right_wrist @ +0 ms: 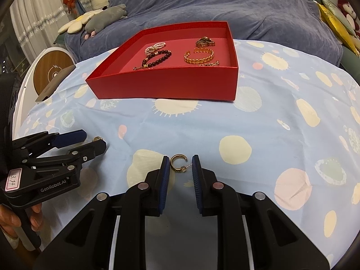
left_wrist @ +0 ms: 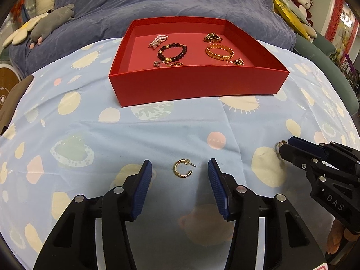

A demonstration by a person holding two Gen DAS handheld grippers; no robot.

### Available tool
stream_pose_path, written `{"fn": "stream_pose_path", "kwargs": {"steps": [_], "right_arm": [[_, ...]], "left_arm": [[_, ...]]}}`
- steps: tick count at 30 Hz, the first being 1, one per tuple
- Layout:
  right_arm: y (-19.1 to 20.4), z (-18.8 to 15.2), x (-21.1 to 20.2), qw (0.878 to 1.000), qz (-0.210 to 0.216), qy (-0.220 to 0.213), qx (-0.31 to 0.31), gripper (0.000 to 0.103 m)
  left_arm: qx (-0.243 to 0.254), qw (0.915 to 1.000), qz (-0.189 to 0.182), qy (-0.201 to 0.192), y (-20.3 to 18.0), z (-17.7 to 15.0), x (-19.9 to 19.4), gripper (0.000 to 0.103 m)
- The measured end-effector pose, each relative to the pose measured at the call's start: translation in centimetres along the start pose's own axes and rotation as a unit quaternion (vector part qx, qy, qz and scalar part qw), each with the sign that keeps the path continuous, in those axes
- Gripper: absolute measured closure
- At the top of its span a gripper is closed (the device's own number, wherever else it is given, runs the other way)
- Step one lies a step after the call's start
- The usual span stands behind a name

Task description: Organize jewelry

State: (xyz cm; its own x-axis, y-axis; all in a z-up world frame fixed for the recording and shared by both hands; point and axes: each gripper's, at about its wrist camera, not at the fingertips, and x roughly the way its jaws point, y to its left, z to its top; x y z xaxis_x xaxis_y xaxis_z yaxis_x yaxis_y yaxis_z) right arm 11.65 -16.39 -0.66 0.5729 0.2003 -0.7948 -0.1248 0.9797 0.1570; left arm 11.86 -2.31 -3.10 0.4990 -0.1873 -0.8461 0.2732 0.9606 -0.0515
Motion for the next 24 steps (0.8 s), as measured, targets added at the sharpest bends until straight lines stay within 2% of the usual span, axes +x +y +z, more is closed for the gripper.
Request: {"fn": "stream_pose_path", "kwargs": {"steps": [7, 12, 14, 24], "right_arm": [[-0.18, -0.01, -0.04, 1.0, 0.0, 0.0, 0.003, 0.083], [-0.22, 0.0, -0.1, 1.0, 0.001, -0.001, 0.004, 0.083], [-0.22, -0.02, -0.06, 1.0, 0.0, -0.001, 0.004, 0.083], [0.03, 0.53, -0.47, 1.0, 0.005, -0.006, 0.007, 0.083]], "left_arm": [[0.009, 0.9999, 0.004, -0.005, -0.33, 0.1, 0.17, 0.065], [0.017, 0.9998, 0.007, -0.009, -0.55, -0.01, 0.11, 0.082], [0.018, 0.9998, 0.005, -0.009, -0.53, 0.0, 0.11, 0.086], [0.015, 0.9998, -0.002, -0.008, -0.45, -0.12, -0.2, 0.086]]}}
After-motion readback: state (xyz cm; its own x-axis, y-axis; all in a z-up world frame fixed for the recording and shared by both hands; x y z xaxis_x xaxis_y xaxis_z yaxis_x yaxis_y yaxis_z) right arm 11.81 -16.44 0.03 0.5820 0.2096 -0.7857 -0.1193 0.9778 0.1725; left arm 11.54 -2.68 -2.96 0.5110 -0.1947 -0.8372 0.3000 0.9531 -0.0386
